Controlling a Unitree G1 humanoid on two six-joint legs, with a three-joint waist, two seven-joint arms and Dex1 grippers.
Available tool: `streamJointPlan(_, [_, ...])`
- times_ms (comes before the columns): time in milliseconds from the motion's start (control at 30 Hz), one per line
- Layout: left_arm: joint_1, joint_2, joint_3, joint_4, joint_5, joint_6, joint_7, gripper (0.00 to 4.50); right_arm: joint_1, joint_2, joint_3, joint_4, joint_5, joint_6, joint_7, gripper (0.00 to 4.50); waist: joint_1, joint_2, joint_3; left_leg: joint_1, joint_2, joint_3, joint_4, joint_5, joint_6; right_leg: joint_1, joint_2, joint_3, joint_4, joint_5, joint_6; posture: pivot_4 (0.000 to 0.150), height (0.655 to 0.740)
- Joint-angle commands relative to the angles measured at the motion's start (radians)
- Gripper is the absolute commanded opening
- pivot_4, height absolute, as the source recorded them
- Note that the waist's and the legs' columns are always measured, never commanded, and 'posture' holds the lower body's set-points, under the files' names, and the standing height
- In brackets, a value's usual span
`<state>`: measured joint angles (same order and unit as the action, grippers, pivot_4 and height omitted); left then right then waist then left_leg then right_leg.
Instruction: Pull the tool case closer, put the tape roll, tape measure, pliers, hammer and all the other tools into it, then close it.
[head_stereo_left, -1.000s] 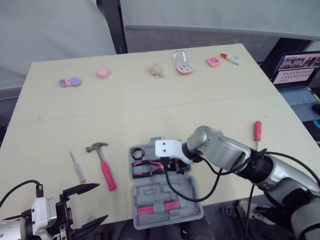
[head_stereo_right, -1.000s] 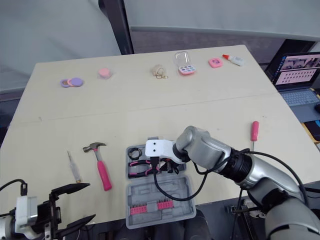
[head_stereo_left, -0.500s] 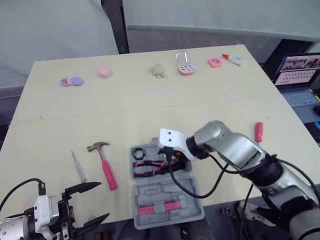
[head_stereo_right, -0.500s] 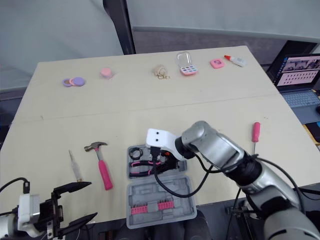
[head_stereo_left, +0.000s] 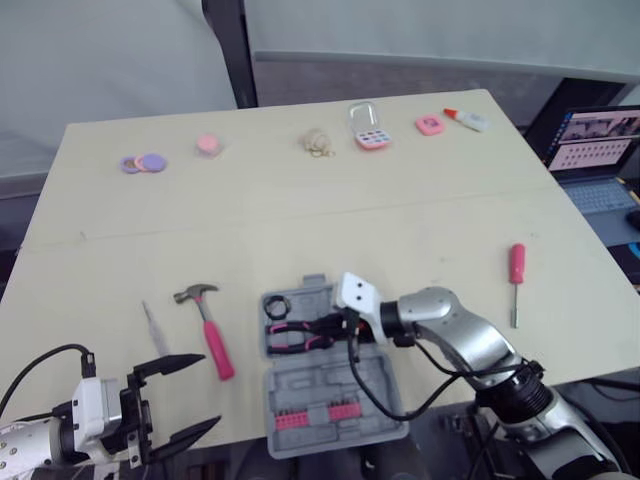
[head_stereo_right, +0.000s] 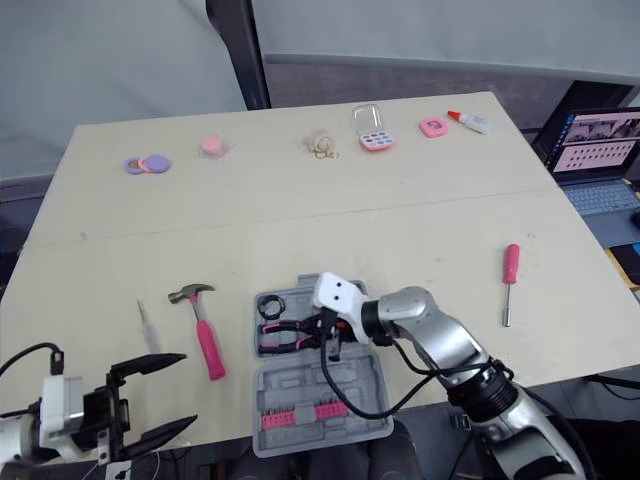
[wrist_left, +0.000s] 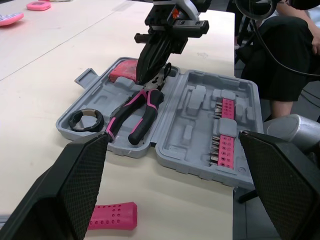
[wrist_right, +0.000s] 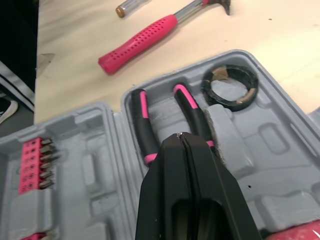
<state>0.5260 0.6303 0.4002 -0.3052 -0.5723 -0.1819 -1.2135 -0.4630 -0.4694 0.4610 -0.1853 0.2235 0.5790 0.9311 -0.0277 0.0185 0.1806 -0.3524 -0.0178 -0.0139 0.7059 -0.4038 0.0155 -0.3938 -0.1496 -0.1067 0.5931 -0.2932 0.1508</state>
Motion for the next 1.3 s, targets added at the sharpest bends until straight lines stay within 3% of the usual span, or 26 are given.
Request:
streamJointPlan(33, [0.005, 0.005, -0.004, -0.017, -0.001, 0.005, 0.005, 4.50, 0.021, 0.022, -0.022, 0.015, -0.004, -0.056, -0.011, 0.03, 0.000, 0.000, 0.000, 0.000, 0.000, 0.000, 0.000, 0.000, 0.000, 0.000, 0.000, 0.000, 0.000, 0.000, 0.000, 0.150, 0.7400])
streamJointPlan(1033, [-0.002, 0.002, -0.020, -0.026, 0.008, 0.009, 0.019, 4.50, 0.118, 0.007, 0.079, 0.234, -0.221, -0.267, -0.026, 0.03, 0.000, -0.007, -0.014, 0.003, 0.000, 0.000, 0.000, 0.000, 0.000, 0.003, 0.000, 0.000, 0.000, 0.000, 0.000, 0.150, 0.7400])
streamJointPlan(1167, [0.000, 0.002, -0.024, -0.031, 0.008, 0.009, 0.024, 4.50, 0.117, 0.003, 0.096, 0.278, -0.270, -0.296, -0.038, 0.03, 0.001, -0.006, -0.020, 0.019, 0.001, 0.000, -0.007, 0.000, 0.000, 0.018, 0.000, -0.001, -0.004, 0.000, -0.001, 0.150, 0.7400])
streamJointPlan(1300, [-0.001, 0.001, -0.025, -0.030, 0.010, 0.007, 0.024, 4.50, 0.122, 0.004, 0.106, 0.308, -0.300, -0.318, -0.043, 0.03, 0.001, -0.006, -0.027, 0.020, 0.001, -0.001, -0.007, 0.000, -0.001, 0.019, 0.000, 0.000, -0.004, -0.001, -0.001, 0.150, 0.7400])
